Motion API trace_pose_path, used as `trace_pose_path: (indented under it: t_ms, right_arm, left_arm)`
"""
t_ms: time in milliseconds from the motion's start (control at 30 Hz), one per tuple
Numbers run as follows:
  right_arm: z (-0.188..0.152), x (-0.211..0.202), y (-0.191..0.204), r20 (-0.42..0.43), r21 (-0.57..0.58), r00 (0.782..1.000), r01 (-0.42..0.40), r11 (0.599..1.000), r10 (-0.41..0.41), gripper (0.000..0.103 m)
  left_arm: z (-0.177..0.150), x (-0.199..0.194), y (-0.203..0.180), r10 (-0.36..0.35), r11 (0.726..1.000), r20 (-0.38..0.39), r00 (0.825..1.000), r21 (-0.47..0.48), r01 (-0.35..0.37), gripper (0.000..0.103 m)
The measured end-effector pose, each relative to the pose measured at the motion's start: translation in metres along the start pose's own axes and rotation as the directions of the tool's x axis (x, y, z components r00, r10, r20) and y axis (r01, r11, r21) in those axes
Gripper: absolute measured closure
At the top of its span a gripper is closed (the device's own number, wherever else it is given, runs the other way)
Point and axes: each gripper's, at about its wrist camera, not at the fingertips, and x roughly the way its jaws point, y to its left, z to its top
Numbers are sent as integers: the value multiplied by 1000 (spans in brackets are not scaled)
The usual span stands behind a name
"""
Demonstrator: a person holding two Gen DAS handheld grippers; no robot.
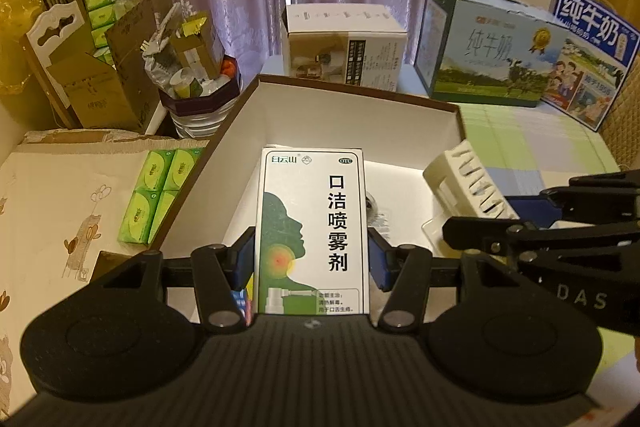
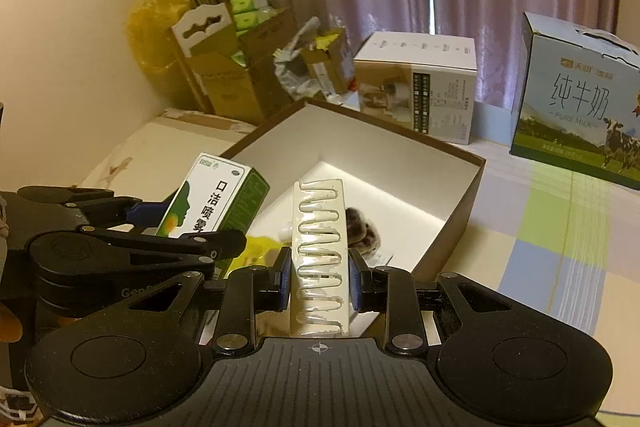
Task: Organize objects
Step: 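Carry the spray box and white tray over the storage box with both tools, then open the left tool to drop the spray box while the right tool releases the tray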
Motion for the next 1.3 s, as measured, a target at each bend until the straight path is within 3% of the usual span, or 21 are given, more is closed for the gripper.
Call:
trace_pose_path:
  t_ms: [600,1100,1300]
  right_arm:
    - [36,86,-42,-77,23,991,114,993,-112,78]
    - [47,116,-58,-112,-3,972,207,978,-206,78]
    - [50,119,-61,-108,7,970,218,976,-216,78]
  left_arm:
    - [45,95,10,-14,999,-89,996,40,18,51]
    - [60,147,7,-85,994,-117,989,55,92,51]
    - [61,151,14,-91,994,-109,990,52,97,33]
